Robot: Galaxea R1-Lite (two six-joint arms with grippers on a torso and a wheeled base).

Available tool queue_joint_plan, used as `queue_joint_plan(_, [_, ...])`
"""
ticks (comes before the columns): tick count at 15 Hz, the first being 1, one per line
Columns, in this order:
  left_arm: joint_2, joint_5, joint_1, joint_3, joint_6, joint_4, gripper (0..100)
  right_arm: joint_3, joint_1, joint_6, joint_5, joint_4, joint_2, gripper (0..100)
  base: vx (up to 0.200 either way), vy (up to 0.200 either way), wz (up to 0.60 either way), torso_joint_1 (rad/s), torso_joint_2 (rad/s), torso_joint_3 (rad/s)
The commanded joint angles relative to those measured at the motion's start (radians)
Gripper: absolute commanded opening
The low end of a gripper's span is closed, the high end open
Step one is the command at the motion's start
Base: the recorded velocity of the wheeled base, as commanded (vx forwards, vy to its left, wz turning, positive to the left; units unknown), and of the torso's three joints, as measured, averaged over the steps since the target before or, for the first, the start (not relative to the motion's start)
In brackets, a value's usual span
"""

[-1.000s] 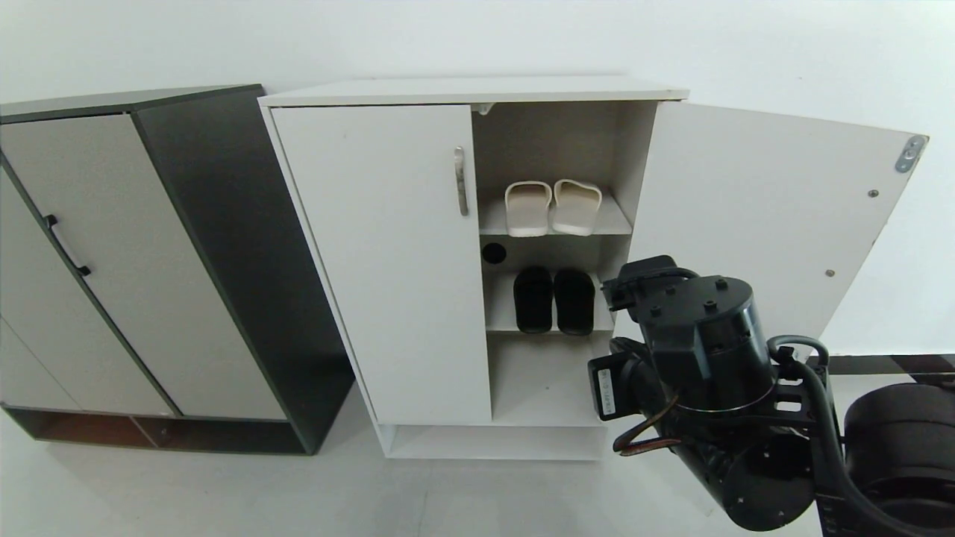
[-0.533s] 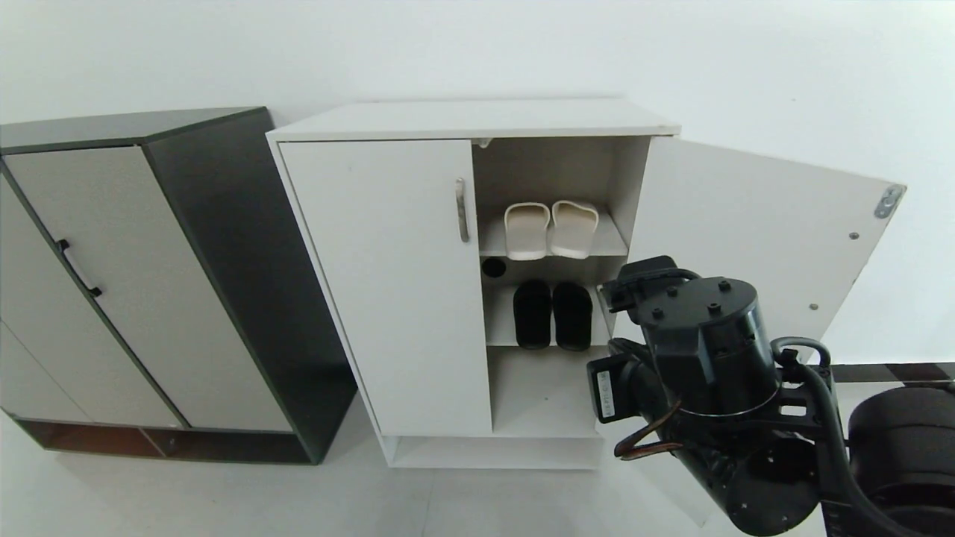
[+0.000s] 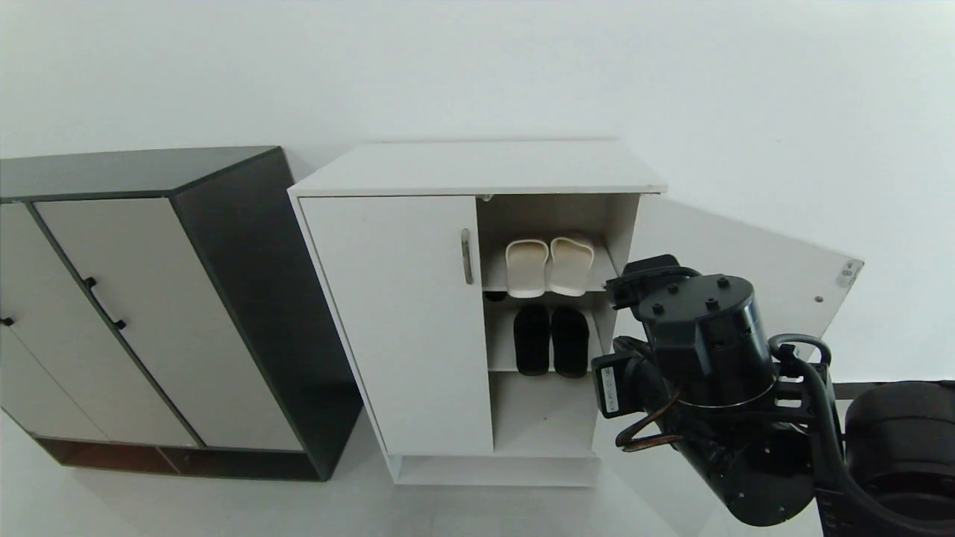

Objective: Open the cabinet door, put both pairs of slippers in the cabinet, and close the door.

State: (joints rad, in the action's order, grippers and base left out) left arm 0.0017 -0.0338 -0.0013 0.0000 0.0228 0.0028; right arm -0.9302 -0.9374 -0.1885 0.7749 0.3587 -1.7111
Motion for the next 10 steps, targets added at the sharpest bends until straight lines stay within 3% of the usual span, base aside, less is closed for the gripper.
queue_joint_plan(1, [0.001, 0.000, 0.000, 0.000, 0.000, 0.000, 0, 0.001, -0.001, 0.000, 0.000, 0.000, -0.001, 0, 0.000, 0.000, 0.00, 0.159, -0.46, -0.325])
queue_joint_plan(10, [0.001, 0.000, 0.000, 0.000, 0.002, 0.000, 0, 0.001, -0.001, 0.000, -0.003, 0.000, -0.001, 0, 0.000, 0.000, 0.00, 0.187, -0.50, -0.315])
